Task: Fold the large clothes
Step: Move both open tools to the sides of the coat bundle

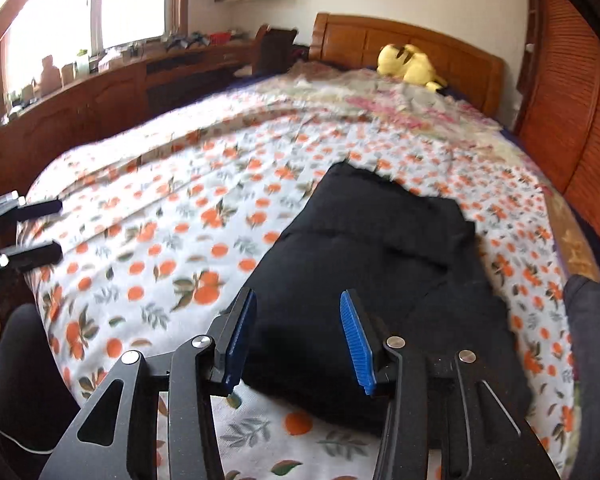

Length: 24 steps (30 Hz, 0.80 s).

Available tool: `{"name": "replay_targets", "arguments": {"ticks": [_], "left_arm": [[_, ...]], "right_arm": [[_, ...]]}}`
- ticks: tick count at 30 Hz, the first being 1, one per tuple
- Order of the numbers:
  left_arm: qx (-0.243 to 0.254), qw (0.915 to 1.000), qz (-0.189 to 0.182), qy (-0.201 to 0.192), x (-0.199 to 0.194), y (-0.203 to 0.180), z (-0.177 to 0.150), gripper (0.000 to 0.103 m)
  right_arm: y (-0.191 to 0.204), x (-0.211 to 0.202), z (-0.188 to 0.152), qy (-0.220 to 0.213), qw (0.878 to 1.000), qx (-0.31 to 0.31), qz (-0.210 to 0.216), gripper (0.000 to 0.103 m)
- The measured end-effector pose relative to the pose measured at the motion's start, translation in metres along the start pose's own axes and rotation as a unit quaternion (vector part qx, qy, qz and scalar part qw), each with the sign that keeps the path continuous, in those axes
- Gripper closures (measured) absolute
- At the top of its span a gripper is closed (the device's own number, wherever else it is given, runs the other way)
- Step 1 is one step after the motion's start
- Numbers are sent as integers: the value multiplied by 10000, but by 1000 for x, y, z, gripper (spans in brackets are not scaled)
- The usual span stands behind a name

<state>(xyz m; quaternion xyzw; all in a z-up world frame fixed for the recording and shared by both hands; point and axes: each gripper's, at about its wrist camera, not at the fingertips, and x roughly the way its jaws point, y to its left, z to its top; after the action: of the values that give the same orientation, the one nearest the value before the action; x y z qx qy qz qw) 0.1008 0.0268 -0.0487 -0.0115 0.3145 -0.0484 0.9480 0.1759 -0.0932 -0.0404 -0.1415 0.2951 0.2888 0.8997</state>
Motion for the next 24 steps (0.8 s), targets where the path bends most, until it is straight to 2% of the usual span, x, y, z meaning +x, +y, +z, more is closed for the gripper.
{"name": "replay_targets", "arguments": {"ticks": [5,11,14,19,22,24], "left_arm": [[-11,10000,9,46,4,2,-1,29],[5,9999,6,128,14,0,-1,29],[46,9999,-38,126,18,-4,-1,29],[108,9997,-125,162,32,-13,4,29],[158,9995,-208,197,44,-20,9,29],[216,9992,-255,222,51,-26,12,29]], "right_arm": [[-7,32,-27,398,9991,98,46,58],[-17,32,-35,282,9992,247,114,58],[-18,8,-29,96,9995,282,52,58],[-49,-27,-33,-84,9983,389,-425,58],[-75,-30,-41,-35,9956,597,-721,58],[-85,-27,-46,39,9948,719,-722,58]]}}
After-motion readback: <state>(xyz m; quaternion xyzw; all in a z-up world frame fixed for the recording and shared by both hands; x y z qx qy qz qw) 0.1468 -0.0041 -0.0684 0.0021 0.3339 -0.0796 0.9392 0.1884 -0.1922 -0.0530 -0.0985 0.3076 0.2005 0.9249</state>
